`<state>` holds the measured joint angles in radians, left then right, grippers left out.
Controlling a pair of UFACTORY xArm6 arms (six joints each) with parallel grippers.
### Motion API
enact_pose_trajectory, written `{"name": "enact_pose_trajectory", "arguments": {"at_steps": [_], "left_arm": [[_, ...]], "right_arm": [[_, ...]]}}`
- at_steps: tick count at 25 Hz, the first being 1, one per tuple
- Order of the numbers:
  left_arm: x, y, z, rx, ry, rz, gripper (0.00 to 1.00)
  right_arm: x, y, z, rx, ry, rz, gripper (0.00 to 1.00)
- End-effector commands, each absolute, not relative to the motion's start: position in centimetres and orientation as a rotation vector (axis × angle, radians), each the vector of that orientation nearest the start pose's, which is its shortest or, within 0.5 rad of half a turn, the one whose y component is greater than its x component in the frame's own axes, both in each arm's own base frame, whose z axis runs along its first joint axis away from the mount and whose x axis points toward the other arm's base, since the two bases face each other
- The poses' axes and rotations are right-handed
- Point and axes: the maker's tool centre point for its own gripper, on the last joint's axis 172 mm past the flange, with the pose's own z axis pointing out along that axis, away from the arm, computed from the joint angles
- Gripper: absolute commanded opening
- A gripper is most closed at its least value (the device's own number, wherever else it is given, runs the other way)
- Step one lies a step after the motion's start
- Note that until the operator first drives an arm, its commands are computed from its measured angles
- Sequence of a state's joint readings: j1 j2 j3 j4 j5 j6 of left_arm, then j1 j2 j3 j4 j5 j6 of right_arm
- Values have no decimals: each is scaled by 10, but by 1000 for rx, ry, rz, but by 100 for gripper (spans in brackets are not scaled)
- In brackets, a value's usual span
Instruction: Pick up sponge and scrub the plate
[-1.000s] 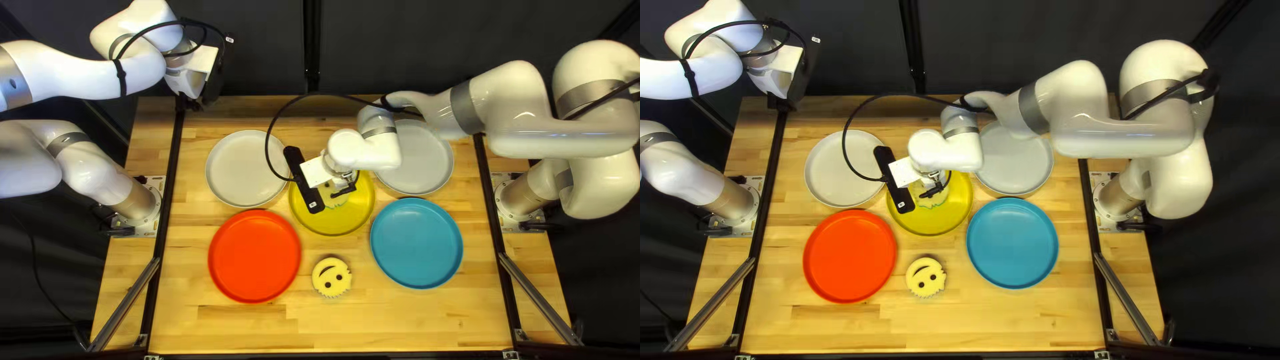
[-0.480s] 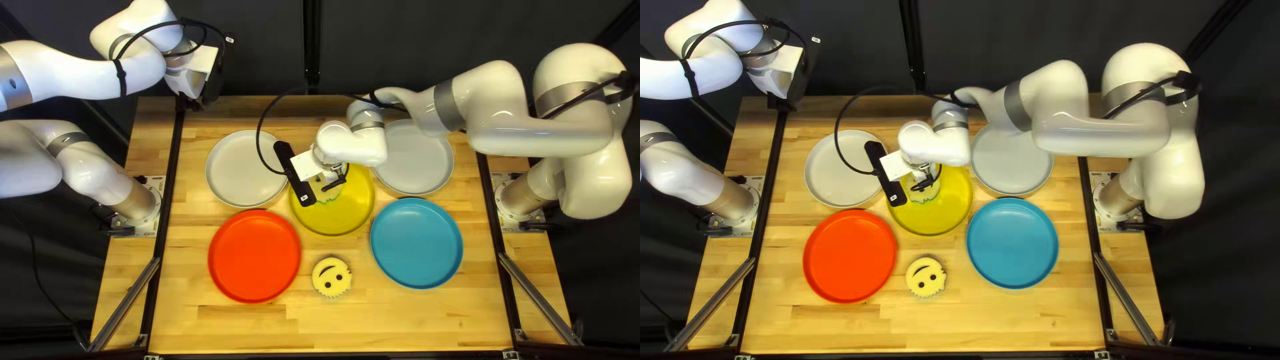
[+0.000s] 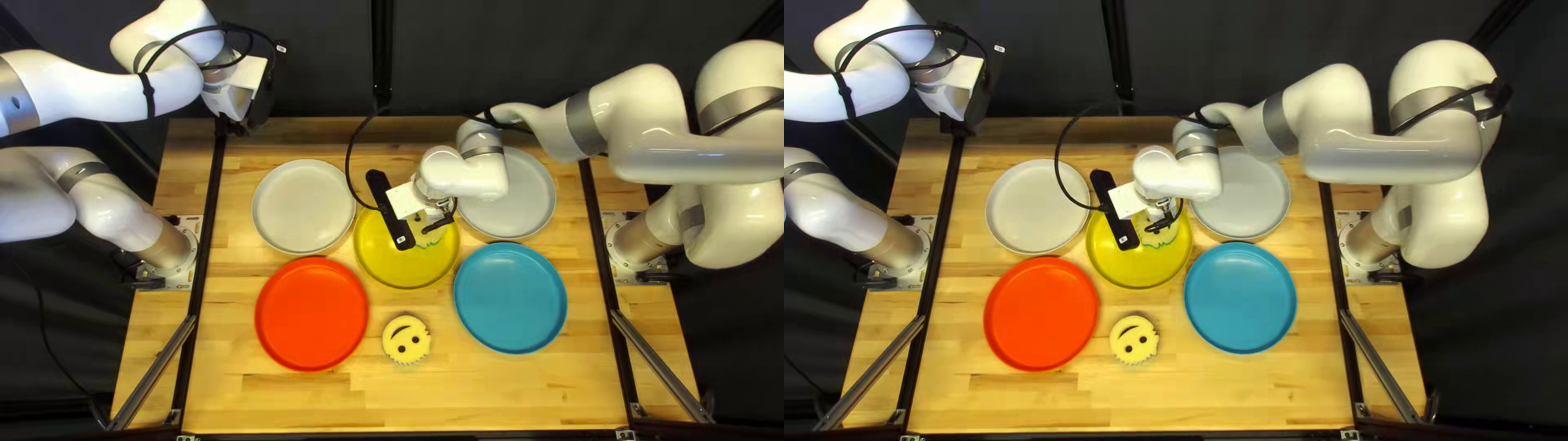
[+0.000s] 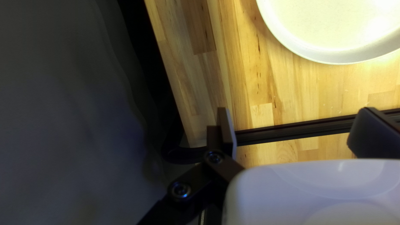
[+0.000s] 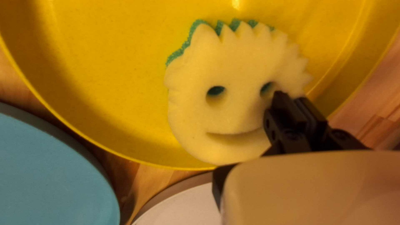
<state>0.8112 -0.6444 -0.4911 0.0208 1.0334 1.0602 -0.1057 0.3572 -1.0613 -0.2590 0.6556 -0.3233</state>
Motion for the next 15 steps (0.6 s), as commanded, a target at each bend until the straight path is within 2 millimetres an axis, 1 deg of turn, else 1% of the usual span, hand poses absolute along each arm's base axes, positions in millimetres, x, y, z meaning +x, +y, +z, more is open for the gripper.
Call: {"name": "enact_pose_trajectory", "arguments": {"at_steps": [1,4,8,10,15], "left_arm": [[216,233,193,-3022,393,-70,100],[216,233,193,-3022,393,-70,100],[216,233,193,-3022,393,-70,100],[216,233,193,-3022,393,-70,100],[216,233,193,-3022,393,-70,100]], "right_arm": [[538,-85,41,-3234,-711,-37,0],[549,-88,41,-3233,-725,-48,0],[554,-89,39,-3235,-739,-61,0],[550,-91,37,-3234,-739,-59,0],[522,-97,37,-3230,-716,-36,0]]}}
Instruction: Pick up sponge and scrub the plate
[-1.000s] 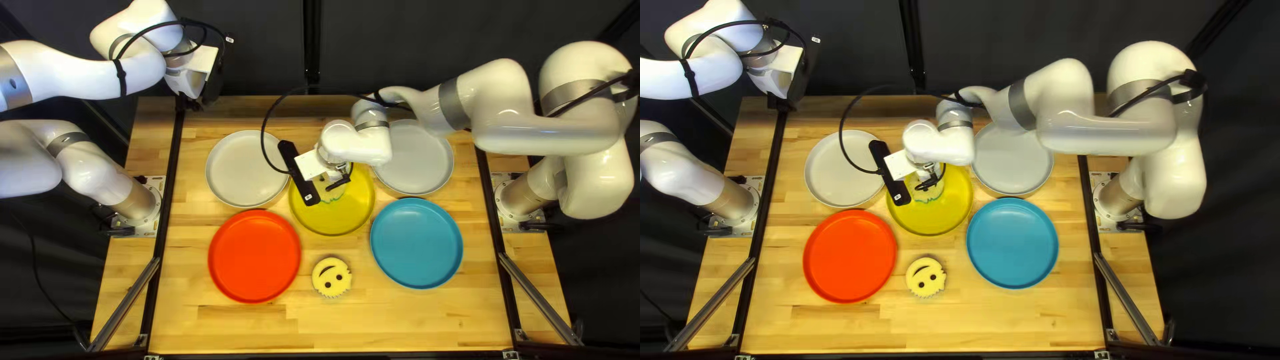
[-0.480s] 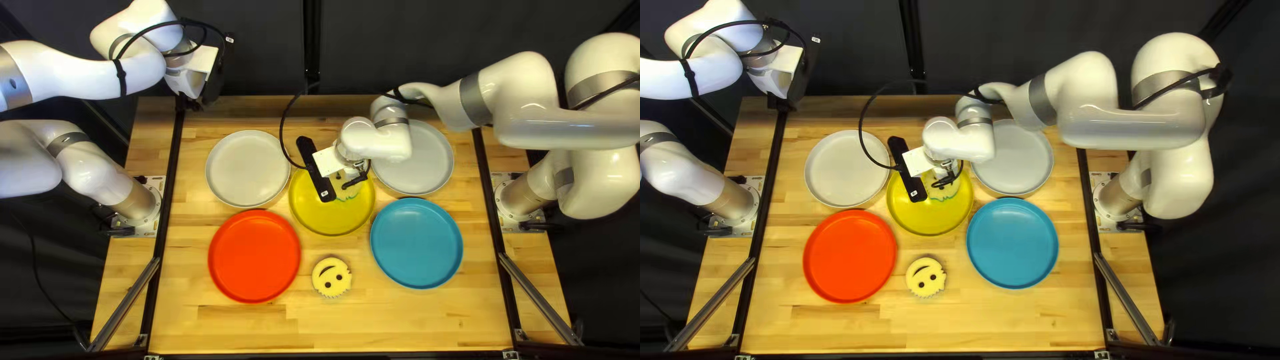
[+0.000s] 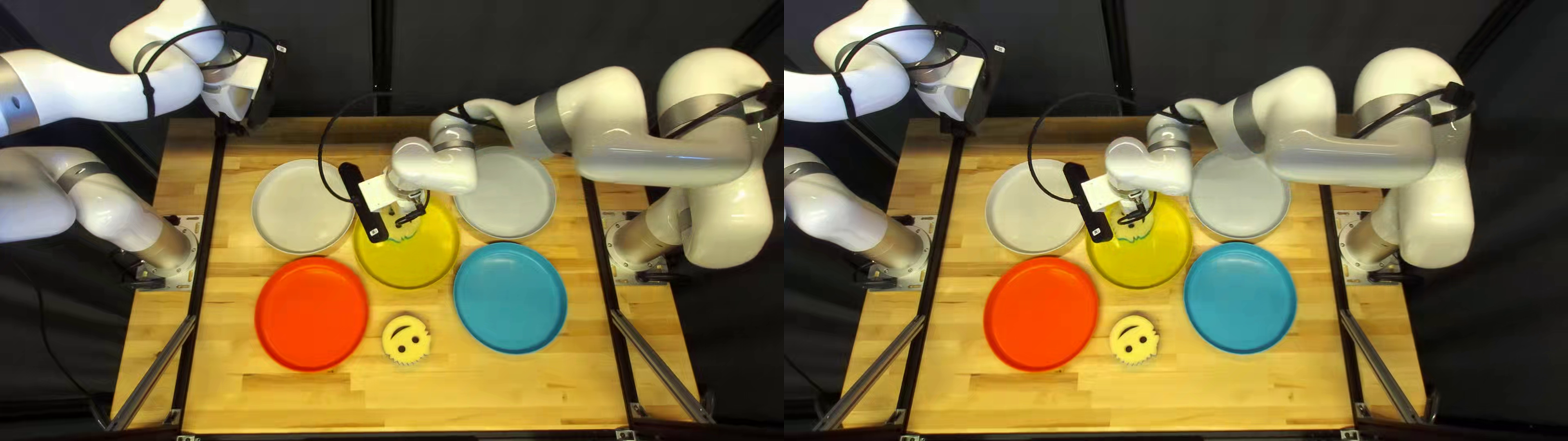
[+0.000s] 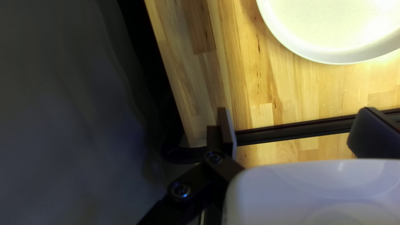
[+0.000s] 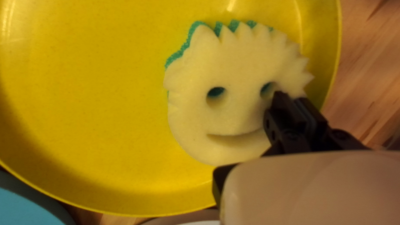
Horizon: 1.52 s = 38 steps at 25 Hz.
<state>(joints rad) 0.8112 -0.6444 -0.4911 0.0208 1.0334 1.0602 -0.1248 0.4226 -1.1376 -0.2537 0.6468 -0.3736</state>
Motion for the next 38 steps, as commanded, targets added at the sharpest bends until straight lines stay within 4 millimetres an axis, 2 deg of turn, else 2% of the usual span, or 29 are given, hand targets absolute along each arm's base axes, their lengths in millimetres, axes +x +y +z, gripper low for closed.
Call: {"name": "enact_pose_trajectory", "arguments": {"at_steps": [1,6,10,15,21,25,31,36,38], "left_arm": [[216,233,193,-3022,393,-70,100],[216,233,193,-3022,393,-70,100],[216,233,193,-3022,393,-70,100],[216,233,193,-3022,393,-70,100],[216,233,193,-3022,393,-70,100],[216,233,193,-3022,393,-70,100],[216,233,193,-3022,393,-70,100],[216,233,193,-3022,393,-70,100],[216,233,193,-3022,393,-70,100]], "right_arm": [[516,-96,37,-3230,-709,-28,0],[493,-89,40,-3234,-694,7,0],[490,-89,42,-3238,-683,17,0],[518,-94,39,-3237,-696,-5,0],[563,-94,42,-3237,-744,-36,0],[566,-96,42,-3235,-760,-38,0],[520,-91,38,-3234,-735,-18,0],[492,-78,40,-3240,-718,12,0],[487,-72,43,-3246,-714,20,0]]}}
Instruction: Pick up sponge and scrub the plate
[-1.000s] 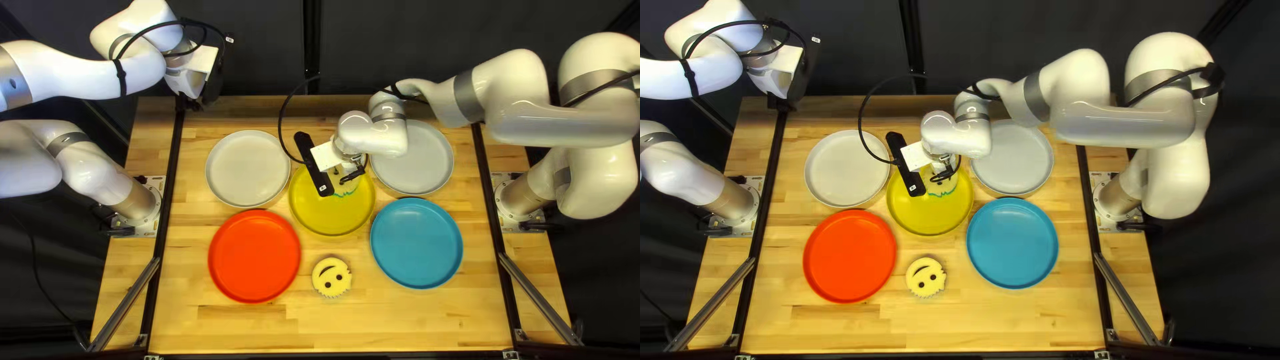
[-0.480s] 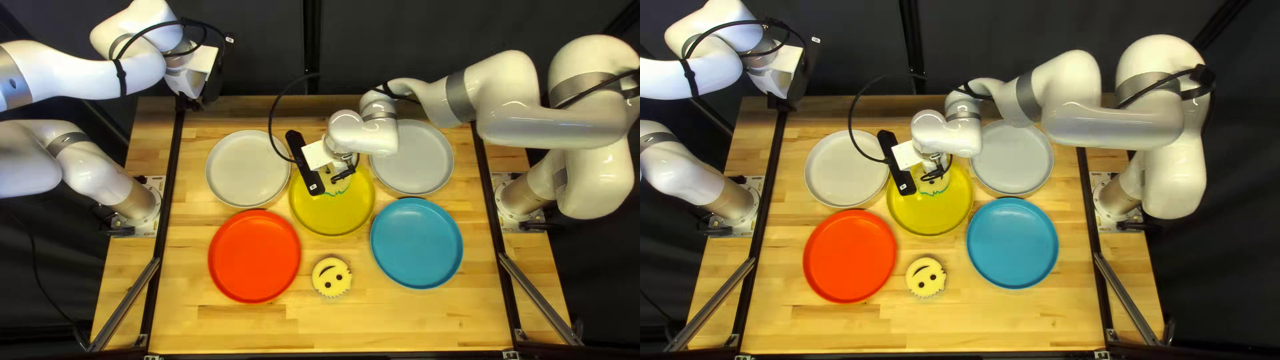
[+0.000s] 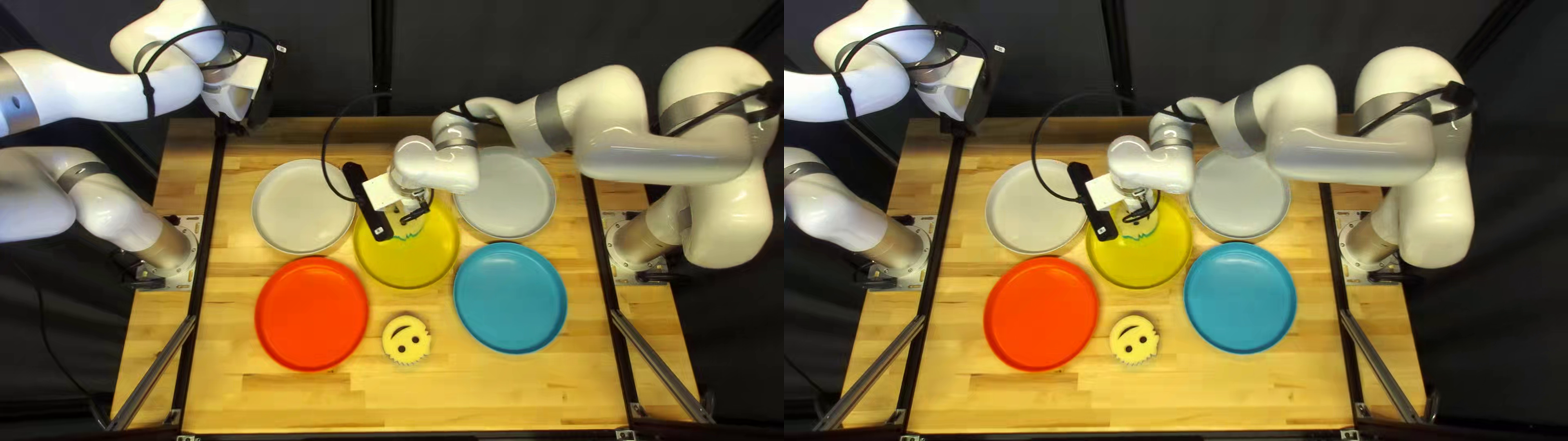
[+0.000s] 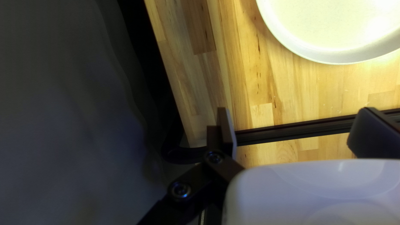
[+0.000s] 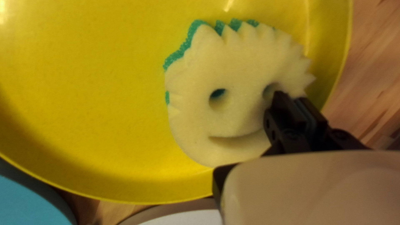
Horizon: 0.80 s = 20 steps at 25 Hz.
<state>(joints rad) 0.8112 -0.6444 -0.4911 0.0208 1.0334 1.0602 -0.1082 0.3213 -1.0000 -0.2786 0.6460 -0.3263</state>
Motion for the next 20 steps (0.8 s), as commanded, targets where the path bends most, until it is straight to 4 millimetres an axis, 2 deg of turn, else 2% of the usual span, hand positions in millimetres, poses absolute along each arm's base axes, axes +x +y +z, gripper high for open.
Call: {"name": "enact_pose_trajectory", "arguments": {"at_steps": [1,5,16,20], "left_arm": [[216,233,193,-3022,393,-70,100],[216,233,193,-3022,393,-70,100],[216,233,193,-3022,393,-70,100],[216,233,193,-3022,393,-70,100]], "right_arm": [[486,-69,44,-3249,-713,21,0],[494,-61,46,-3259,-717,13,0],[567,-68,45,-3255,-773,-56,0],[580,-66,44,-3249,-797,-66,0]]}}
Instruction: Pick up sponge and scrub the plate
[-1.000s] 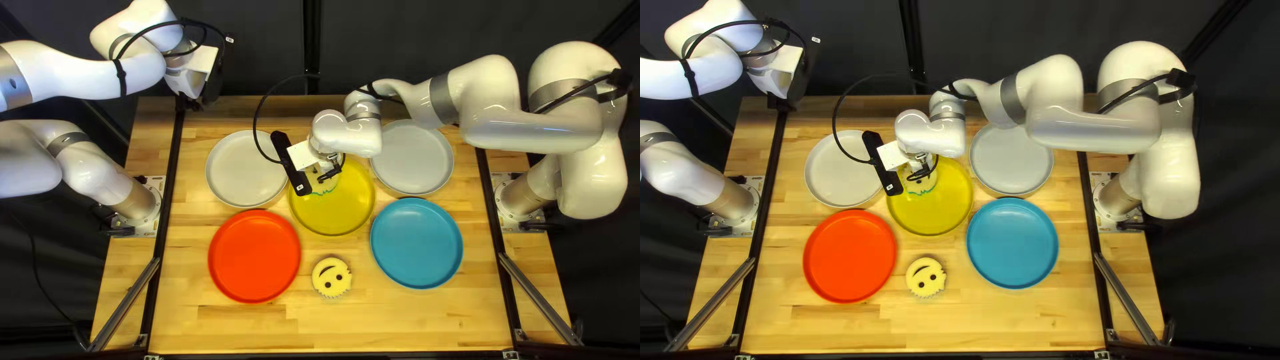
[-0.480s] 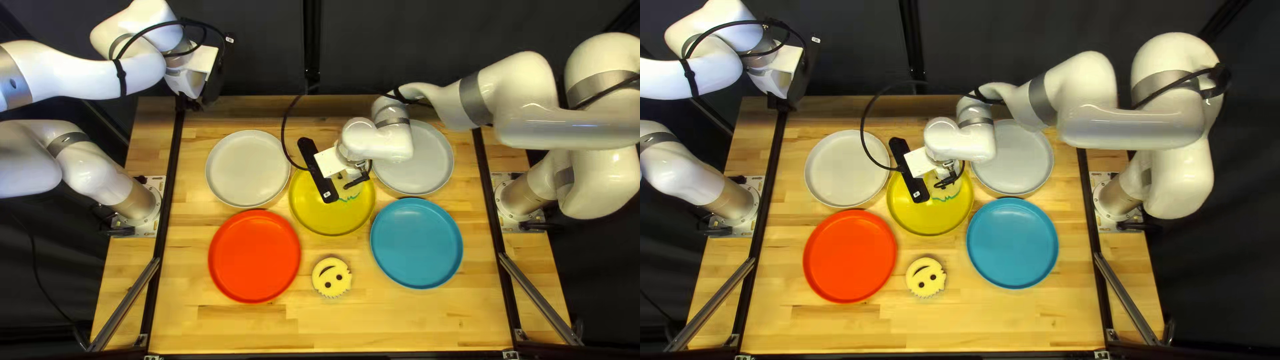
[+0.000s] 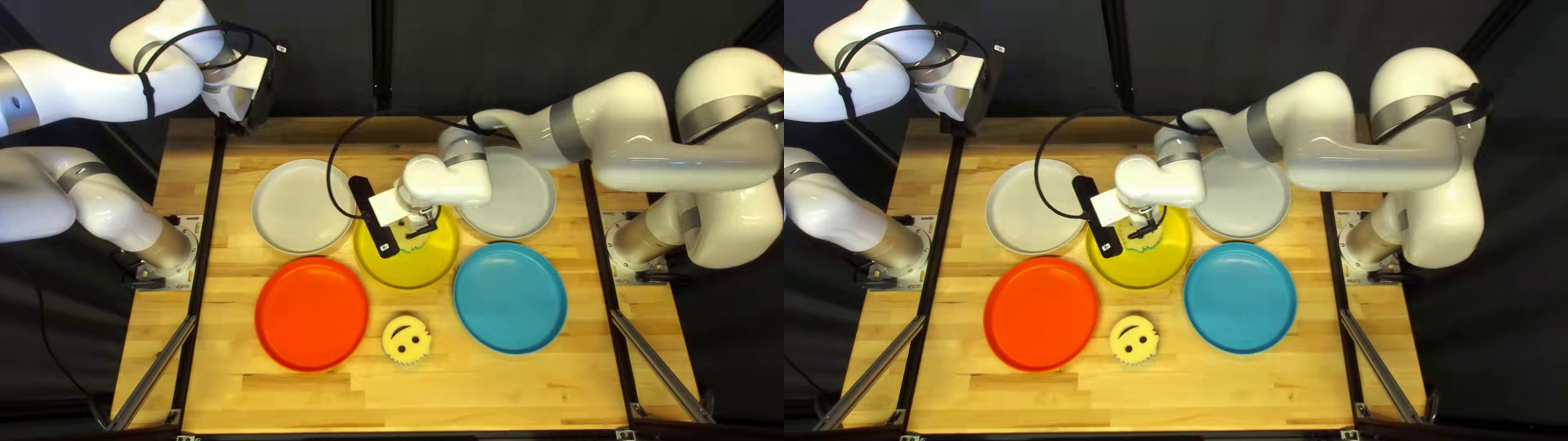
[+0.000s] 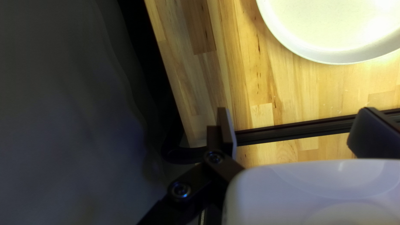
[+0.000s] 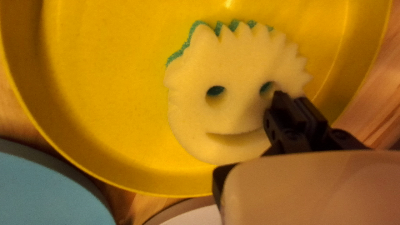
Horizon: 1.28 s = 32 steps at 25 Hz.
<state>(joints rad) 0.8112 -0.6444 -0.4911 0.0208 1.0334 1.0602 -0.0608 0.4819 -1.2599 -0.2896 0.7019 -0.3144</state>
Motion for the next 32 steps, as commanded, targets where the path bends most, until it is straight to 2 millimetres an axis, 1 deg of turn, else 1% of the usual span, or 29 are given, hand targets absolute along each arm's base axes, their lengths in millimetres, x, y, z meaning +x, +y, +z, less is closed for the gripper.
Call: {"name": "enact_pose_trajectory", "arguments": {"at_steps": [1,4,7,14,18,21,22,25,26,30,31,32], "left_arm": [[216,233,193,-3022,393,-70,100],[216,233,193,-3022,393,-70,100],[216,233,193,-3022,393,-70,100],[216,233,193,-3022,393,-70,100],[216,233,193,-3022,393,-70,100],[216,233,193,-3022,393,-70,100],[216,233,193,-3022,393,-70,100],[216,233,193,-3022,393,-70,100],[216,233,193,-3022,393,-70,100],[216,233,193,-3022,393,-70,100],[216,233,193,-3022,393,-70,100],[216,233,193,-3022,393,-70,100]], "right_arm": [[581,-63,44,-3248,-807,-67,0],[579,-54,44,-3246,-828,-65,0],[568,-50,42,-3243,-840,-53,0],[511,-46,45,-3251,-797,-14,0],[492,-44,50,-3262,-765,11,0],[484,-44,54,-3270,-745,24,0],[485,-44,55,-3272,-742,24,0],[498,-40,53,-3275,-743,13,0],[509,-38,52,-3275,-753,3,0],[534,-38,48,-3272,-783,-30,0],[544,-36,48,-3270,-797,-41,0],[547,-35,48,-3269,-804,-45,0]]}}
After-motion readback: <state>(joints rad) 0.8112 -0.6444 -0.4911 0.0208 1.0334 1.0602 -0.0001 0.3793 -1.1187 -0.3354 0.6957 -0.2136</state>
